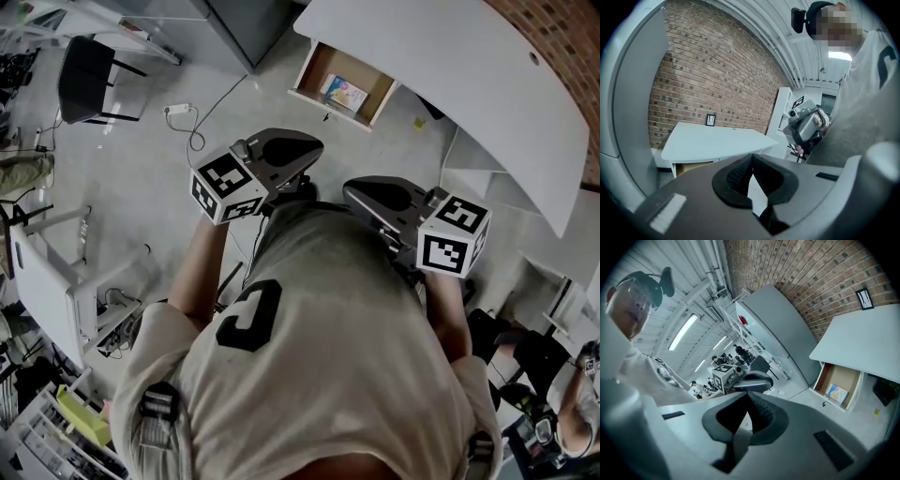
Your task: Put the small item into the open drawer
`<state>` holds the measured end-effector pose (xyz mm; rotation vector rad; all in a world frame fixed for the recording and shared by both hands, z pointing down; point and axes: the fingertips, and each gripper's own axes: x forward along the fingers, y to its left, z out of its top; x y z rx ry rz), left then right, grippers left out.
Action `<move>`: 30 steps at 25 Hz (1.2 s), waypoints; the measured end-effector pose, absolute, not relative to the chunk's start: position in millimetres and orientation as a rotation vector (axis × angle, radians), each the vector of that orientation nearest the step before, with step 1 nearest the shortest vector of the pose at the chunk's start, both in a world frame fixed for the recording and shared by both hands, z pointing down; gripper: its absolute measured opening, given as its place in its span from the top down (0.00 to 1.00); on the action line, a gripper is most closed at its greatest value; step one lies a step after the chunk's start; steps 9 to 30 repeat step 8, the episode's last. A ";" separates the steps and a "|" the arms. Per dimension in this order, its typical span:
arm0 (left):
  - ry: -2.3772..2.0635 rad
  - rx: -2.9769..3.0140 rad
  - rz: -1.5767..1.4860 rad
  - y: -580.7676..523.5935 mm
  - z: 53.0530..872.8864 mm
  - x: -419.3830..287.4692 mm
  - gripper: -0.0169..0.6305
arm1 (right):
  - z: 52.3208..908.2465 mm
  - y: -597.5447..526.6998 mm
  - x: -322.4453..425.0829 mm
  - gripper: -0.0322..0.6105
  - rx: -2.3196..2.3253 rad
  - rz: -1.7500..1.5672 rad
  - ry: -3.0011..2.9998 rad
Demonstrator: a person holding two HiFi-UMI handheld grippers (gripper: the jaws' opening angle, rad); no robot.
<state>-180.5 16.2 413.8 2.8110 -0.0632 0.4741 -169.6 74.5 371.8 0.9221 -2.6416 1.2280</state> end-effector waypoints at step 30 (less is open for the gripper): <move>-0.086 2.823 0.500 12.8 413.1 -156.8 0.97 | 367.0 69.8 -141.2 0.94 0.913 1.211 -2.666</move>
